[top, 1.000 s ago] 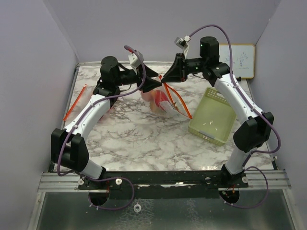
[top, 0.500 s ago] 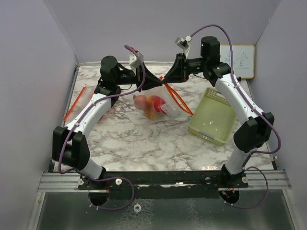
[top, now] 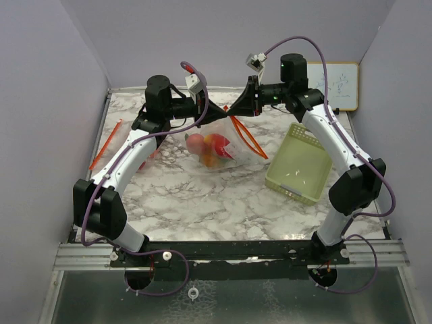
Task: Place the food in the zip-top bag and seal the zipper
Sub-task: Zip the zipper food storage bag at the center of the board, then place the zipper food storage bag at the center of the board.
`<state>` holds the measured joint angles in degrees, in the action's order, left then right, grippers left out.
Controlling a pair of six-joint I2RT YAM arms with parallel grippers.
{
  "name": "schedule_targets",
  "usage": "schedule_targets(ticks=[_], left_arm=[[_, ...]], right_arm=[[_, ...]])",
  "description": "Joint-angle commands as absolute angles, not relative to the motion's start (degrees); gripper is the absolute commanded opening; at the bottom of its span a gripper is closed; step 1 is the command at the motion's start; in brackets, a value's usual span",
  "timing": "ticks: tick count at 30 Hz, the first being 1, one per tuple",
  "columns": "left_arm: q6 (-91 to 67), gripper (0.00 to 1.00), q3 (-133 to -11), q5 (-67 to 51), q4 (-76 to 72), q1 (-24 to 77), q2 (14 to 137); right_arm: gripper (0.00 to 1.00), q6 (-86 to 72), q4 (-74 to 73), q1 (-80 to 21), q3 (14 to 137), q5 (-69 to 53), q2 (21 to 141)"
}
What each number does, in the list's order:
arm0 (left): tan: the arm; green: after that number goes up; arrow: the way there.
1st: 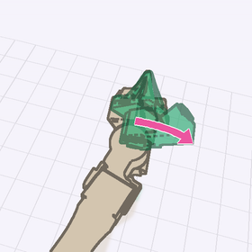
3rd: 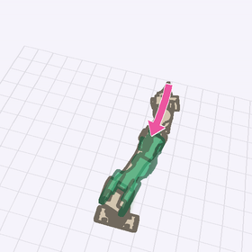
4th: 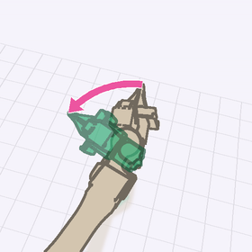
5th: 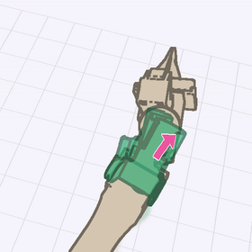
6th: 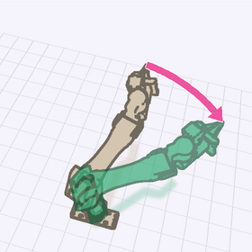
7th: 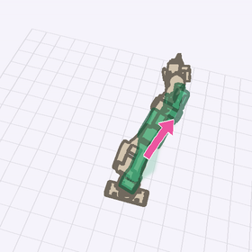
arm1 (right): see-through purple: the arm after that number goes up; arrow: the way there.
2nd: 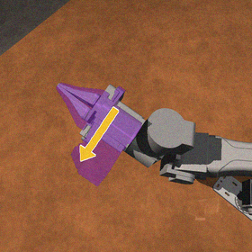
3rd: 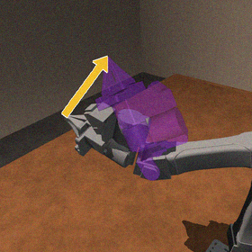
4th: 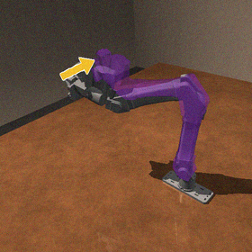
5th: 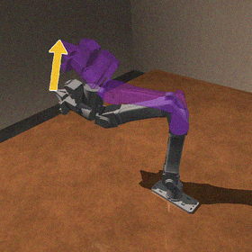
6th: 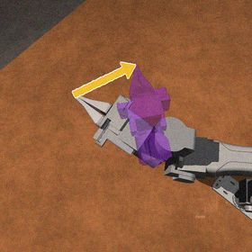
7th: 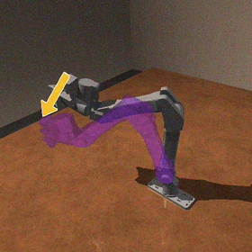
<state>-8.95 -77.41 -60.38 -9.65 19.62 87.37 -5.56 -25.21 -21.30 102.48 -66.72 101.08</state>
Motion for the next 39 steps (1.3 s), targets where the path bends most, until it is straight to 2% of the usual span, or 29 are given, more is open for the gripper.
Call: schedule_targets(ticks=[1,4,9,16,20,29,30,32,33,35,36,37,39], left_arm=[[-3.41,0.00,-80.64,-47.81,-5.35,18.34,84.44],[-2.60,0.00,-80.79,-43.24,-4.17,17.78,84.16],[-5.58,0.00,-80.45,-43.00,-7.36,16.92,84.08],[-1.08,0.00,-83.14,-34.33,-2.01,16.05,83.73],[-1.26,0.00,-83.08,-32.52,-1.71,16.02,83.70],[-2.44,0.00,-82.54,-32.14,-1.77,15.98,83.89],[-2.72,0.00,-82.61,-31.49,-1.59,16.00,83.96],[-2.79,0.00,-82.98,-30.16,-0.27,15.98,83.96],[-2.51,0.00,-83.28,-29.69,0.71,15.95,84.04],[-2.25,0.01,-83.85,-28.64,3.43,15.93,84.09],[-2.72,0.09,-83.88,-27.63,4.76,15.99,84.10],[-3.55,0.19,-83.75,-25.93,6.01,16.00,83.92],[-5.52,0.47,-83.51,-21.46,8.53,15.86,83.90]], right_arm=[[0.05,-0.44,-29.61,-21.53,99.61,-55.51,98.76],[0.05,-0.16,-28.75,-21.53,94.52,-53.85,97.10],[0.05,0.17,-27.96,-21.53,86.96,-49.17,94.91],[0.03,-2.01,-30.75,-21.42,78.34,-32.43,93.22],[0.03,-2.84,-31.88,-21.44,73.79,-26.79,91.98],[0.04,-4.38,-36.42,-21.44,74.20,-14.39,92.14],[0.08,-4.47,-36.73,-21.40,74.92,-14.21,92.26],[0.26,-4.80,-37.23,-21.44,76.28,-14.45,92.37],[0.38,-4.84,-37.26,-21.43,77.02,-14.86,92.23],[0.69,-6.11,-37.01,-21.40,78.25,-14.11,91.68],[0.93,-6.42,-36.42,-21.37,78.60,-13.61,91.26],[1.00,-6.66,-36.35,-21.40,79.32,-13.09,91.01],[0.99,-7.28,-36.89,-21.44,81.00,-11.57,90.86]])
